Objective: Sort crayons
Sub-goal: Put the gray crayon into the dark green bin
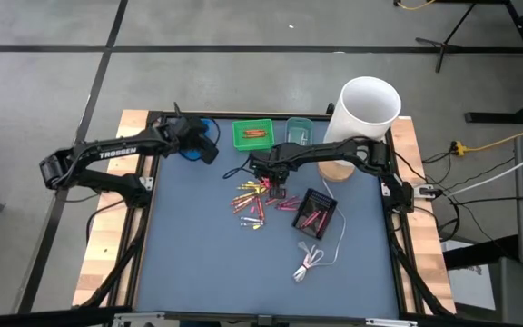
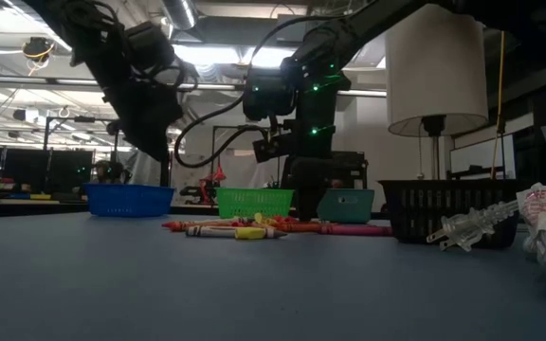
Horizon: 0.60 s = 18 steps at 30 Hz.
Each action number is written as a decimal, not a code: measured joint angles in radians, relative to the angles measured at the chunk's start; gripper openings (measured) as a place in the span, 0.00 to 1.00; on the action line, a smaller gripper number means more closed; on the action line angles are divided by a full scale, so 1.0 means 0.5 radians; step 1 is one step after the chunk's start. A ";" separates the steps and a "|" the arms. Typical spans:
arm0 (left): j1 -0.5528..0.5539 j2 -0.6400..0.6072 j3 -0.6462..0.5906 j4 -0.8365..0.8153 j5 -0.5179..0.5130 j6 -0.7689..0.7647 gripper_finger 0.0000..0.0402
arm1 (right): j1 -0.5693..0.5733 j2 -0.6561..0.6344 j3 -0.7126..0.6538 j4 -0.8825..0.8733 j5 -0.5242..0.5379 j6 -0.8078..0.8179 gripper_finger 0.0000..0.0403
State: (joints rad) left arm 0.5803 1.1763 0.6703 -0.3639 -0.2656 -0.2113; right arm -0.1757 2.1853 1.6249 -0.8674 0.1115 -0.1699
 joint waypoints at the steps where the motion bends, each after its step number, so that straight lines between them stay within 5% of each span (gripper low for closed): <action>1: -0.024 0.000 0.000 0.006 0.011 0.000 0.21 | 0.000 0.000 0.000 -0.007 0.000 0.000 0.05; 18: -0.463 0.000 0.000 0.045 -0.018 -0.050 0.21 | -0.005 -0.029 0.208 -0.329 0.129 0.116 0.04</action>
State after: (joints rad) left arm 0.3488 1.1763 0.6701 -0.3416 -0.2745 -0.2365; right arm -0.1780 2.1708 1.7291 -1.0321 0.1760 -0.1118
